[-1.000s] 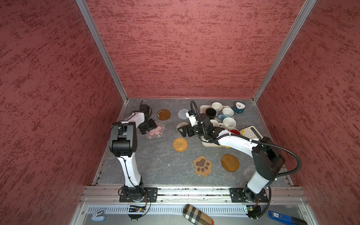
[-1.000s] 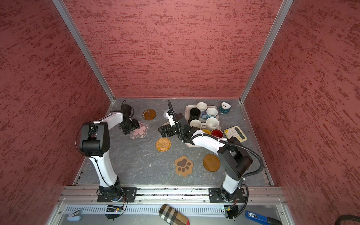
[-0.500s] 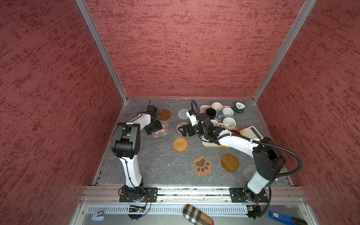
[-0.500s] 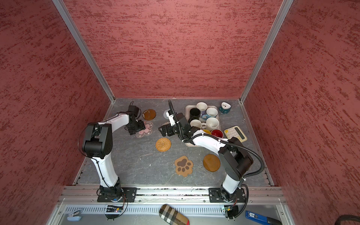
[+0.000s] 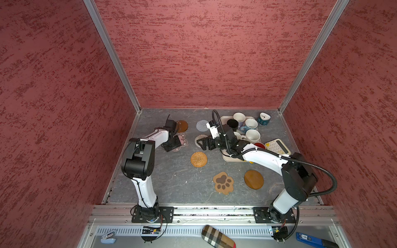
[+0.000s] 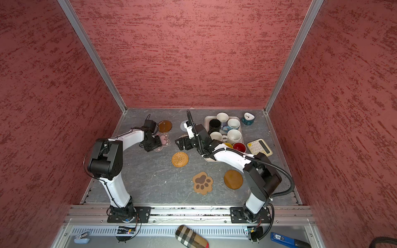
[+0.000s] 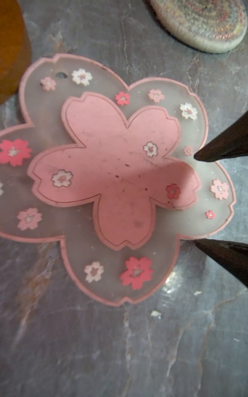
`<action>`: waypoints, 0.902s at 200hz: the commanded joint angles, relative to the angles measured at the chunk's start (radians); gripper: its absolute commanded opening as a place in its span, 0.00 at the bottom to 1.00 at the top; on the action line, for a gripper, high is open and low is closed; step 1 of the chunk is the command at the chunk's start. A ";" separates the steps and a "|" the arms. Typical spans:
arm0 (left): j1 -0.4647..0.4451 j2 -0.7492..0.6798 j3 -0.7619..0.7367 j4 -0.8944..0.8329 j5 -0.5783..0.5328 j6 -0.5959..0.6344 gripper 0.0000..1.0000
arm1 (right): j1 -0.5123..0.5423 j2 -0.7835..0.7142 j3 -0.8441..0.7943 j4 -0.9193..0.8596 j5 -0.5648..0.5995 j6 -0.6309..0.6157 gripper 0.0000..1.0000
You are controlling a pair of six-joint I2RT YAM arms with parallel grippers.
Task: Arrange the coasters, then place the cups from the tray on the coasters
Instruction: 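Carry the pink flower coaster with the left gripper beside the brown wooden coaster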
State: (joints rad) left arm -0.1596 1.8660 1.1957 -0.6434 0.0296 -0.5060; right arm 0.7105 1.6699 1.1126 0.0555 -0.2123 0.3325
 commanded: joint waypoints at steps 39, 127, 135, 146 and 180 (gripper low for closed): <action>0.009 -0.043 0.064 -0.127 0.035 0.038 0.80 | -0.003 -0.019 -0.001 0.020 0.021 -0.003 0.99; 0.082 0.182 0.325 -0.163 0.066 0.153 0.58 | -0.008 0.020 0.045 -0.014 0.034 -0.015 0.99; 0.082 0.204 0.344 -0.167 0.063 0.157 0.54 | -0.008 0.023 0.049 -0.016 0.034 -0.014 0.99; 0.083 0.227 0.362 -0.164 0.064 0.160 0.51 | -0.009 0.028 0.052 -0.017 0.034 -0.016 0.99; 0.072 0.269 0.368 -0.140 0.069 0.154 0.46 | -0.011 0.040 0.062 -0.029 0.034 -0.019 0.99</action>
State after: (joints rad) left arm -0.0776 2.0975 1.5558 -0.7921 0.0826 -0.3641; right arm 0.7055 1.6985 1.1374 0.0418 -0.1963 0.3309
